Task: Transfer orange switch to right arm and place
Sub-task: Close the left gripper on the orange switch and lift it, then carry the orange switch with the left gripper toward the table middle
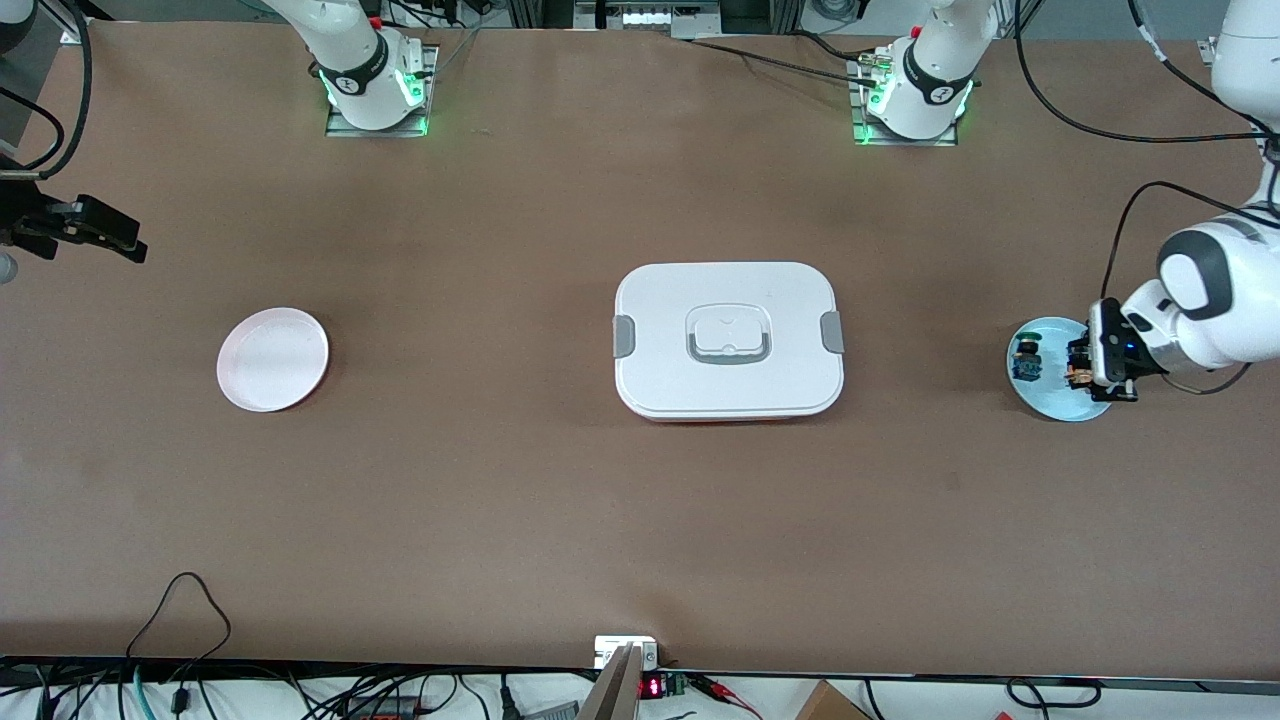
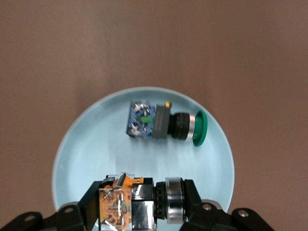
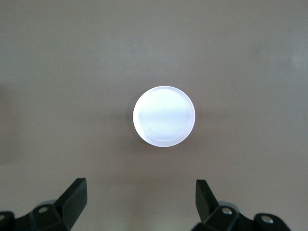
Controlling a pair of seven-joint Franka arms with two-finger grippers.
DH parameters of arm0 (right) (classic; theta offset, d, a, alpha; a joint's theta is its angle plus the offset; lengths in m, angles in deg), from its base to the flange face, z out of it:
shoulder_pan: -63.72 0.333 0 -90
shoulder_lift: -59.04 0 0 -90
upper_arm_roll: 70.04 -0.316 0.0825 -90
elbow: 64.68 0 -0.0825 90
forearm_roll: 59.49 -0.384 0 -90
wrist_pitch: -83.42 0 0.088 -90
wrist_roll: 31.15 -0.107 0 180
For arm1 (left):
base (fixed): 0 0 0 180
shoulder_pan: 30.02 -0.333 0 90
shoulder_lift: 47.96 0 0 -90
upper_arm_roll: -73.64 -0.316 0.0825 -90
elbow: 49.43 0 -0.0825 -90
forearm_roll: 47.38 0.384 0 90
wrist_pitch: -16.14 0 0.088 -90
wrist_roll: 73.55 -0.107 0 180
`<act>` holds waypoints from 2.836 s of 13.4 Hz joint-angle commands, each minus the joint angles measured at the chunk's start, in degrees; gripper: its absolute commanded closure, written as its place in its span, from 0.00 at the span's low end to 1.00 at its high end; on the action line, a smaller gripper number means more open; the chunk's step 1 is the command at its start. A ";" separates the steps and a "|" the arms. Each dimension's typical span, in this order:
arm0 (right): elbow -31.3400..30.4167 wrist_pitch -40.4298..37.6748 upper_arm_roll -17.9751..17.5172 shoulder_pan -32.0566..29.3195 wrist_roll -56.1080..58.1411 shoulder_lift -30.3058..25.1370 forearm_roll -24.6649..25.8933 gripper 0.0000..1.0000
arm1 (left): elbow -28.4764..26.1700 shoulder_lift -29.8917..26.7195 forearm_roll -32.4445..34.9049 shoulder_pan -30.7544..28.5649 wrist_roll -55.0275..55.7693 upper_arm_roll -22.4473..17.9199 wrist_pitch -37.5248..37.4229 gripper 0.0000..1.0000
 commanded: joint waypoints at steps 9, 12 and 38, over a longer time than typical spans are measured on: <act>0.11 -0.64 -0.30 -0.57 -0.48 -0.19 -1.05 0.00 | 17.09 1.94 -34.98 2.31 14.52 16.94 -32.02 1.00; 0.11 -0.64 -0.04 -0.74 0.04 -0.19 -0.97 0.00 | 17.09 6.17 -52.58 2.93 14.26 21.42 -33.42 1.00; 0.90 0.50 -0.13 2.15 3.21 9.39 -59.56 0.00 | -9.45 -25.82 -88.31 -6.03 -0.33 40.69 -24.72 1.00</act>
